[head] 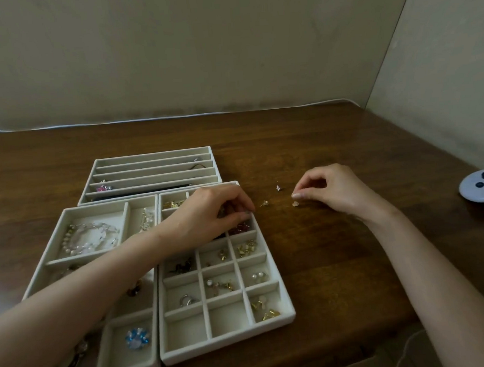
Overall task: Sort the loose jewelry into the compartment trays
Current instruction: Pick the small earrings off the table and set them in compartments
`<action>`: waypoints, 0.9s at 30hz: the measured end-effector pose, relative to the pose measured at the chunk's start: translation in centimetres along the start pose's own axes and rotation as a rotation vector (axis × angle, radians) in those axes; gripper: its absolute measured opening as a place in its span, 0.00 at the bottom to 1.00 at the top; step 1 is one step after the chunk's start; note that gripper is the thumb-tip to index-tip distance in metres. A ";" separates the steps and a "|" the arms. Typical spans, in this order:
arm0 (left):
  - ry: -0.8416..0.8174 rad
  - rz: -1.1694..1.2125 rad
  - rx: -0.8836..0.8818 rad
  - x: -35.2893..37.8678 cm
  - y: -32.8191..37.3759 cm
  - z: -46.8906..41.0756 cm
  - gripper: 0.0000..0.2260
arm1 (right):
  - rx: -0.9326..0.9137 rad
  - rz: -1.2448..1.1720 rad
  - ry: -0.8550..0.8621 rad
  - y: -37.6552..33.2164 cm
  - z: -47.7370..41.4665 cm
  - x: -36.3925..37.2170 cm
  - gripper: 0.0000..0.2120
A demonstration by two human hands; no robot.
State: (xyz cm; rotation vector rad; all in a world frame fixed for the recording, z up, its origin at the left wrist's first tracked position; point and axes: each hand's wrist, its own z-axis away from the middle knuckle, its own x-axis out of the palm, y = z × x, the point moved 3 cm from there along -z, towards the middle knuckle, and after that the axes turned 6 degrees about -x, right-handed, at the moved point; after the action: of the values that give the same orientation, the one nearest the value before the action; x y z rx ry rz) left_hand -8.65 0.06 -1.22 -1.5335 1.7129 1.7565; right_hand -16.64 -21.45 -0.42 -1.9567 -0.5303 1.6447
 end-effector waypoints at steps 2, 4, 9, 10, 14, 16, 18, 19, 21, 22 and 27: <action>0.019 0.006 -0.021 0.0 0.0 0.0 0.06 | -0.009 -0.027 0.005 0.0 0.1 0.0 0.03; 0.081 -0.004 -0.036 -0.3 0.2 -0.4 0.05 | -0.003 -0.028 -0.047 0.0 0.1 0.2 0.05; 0.112 -0.227 -0.078 -0.2 1.0 -3.0 0.08 | 0.025 0.017 -0.063 0.4 -0.2 0.6 0.05; 0.099 -0.296 -0.089 0.1 1.1 -3.6 0.10 | 0.031 0.015 -0.047 0.5 -0.3 0.5 0.04; -0.059 -0.531 -0.192 1.7 1.2 -6.0 0.16 | 0.025 0.008 0.039 0.5 -0.3 0.2 0.03; -0.094 -0.526 -0.235 2.1 1.2 -6.8 0.16 | 0.015 0.018 0.077 0.5 -0.3 0.1 0.03; -0.110 -0.503 -0.255 2.3 1.2 -7.1 0.15 | 0.012 0.038 0.096 0.6 -0.3 0.1 0.03; -0.121 -0.484 -0.262 2.4 1.3 -7.1 0.13 | 0.008 0.050 0.100 0.6 -0.3 0.1 0.04; -0.139 -0.437 -0.267 2.4 1.3 -7.1 0.11 | -0.009 0.066 0.095 0.7 -0.4 0.2 0.04; -0.148 -0.413 -0.261 2.4 1.3 -7.0 0.10 | -0.018 0.068 0.090 0.8 -0.5 0.2 0.05; -0.141 -0.103 -0.152 1.0 1.7 -6.1 0.05 | -0.070 0.040 0.080 0.7 -0.5 0.4 0.08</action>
State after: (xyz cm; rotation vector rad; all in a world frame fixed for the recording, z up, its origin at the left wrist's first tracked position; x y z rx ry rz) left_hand -7.35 -5.95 0.47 -1.4881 1.4382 1.9293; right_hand -16.06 -21.86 -1.15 -2.0862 -0.5277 1.5839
